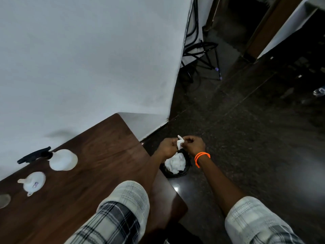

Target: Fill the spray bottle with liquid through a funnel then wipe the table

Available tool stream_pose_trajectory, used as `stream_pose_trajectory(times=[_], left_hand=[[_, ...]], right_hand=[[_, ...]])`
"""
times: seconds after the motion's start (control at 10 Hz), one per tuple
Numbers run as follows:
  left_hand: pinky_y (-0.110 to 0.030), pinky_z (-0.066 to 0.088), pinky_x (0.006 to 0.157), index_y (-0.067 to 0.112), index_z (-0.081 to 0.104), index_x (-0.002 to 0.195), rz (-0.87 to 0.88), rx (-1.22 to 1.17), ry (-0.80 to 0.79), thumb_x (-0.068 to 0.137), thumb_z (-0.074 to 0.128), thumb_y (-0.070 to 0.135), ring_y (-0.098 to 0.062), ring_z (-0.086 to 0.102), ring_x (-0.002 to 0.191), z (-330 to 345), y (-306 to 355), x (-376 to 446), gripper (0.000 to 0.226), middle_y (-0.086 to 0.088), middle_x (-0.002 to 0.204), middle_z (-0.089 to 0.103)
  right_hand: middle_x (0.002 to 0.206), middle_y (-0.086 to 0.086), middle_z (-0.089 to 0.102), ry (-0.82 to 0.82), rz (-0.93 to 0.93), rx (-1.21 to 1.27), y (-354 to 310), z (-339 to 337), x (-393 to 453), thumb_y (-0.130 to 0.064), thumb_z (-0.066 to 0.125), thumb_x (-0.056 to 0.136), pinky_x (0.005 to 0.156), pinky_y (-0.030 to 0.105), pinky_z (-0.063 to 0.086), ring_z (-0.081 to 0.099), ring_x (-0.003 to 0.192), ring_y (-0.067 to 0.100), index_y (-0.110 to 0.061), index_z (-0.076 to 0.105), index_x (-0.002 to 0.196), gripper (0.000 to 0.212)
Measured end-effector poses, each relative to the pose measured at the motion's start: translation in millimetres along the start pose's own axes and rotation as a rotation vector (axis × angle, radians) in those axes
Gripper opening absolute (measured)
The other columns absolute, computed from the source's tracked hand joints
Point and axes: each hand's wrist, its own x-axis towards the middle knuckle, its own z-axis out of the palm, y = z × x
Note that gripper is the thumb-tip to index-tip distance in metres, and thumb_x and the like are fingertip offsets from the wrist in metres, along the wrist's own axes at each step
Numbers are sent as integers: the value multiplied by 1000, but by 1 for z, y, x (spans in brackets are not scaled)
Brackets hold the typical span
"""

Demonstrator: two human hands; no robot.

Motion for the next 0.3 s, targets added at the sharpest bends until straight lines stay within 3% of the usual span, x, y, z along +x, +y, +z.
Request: stream_pose_trajectory(times=[0.1, 0.2, 0.3], left_hand=[[-38, 48, 99, 17, 69, 119, -17, 213, 6, 80, 69, 14, -30, 59, 124, 1, 14, -5, 39, -14, 127, 67], [-30, 39, 111, 9, 53, 144, -38, 321, 43, 85, 67, 10, -29, 50, 137, -5, 7, -2, 60, -10, 145, 56], [-28, 32, 116, 7, 46, 150, -46, 356, 72, 92, 65, 15, -27, 43, 142, -12, 0, -7, 62, -11, 153, 47]], right_hand=[[107, 4, 78, -44, -7, -67, 5, -9, 9, -1, 79, 75, 78, 19, 50, 67, 91, 10, -16, 77, 115, 43], [116, 4, 76, -12, -16, -102, 13, -14, 16, -5, 81, 77, 87, 18, 47, 69, 103, 16, -16, 75, 121, 46], [114, 6, 76, -2, 44, -105, 19, -13, 20, -9, 81, 80, 84, 16, 43, 69, 107, 20, -16, 75, 122, 43]])
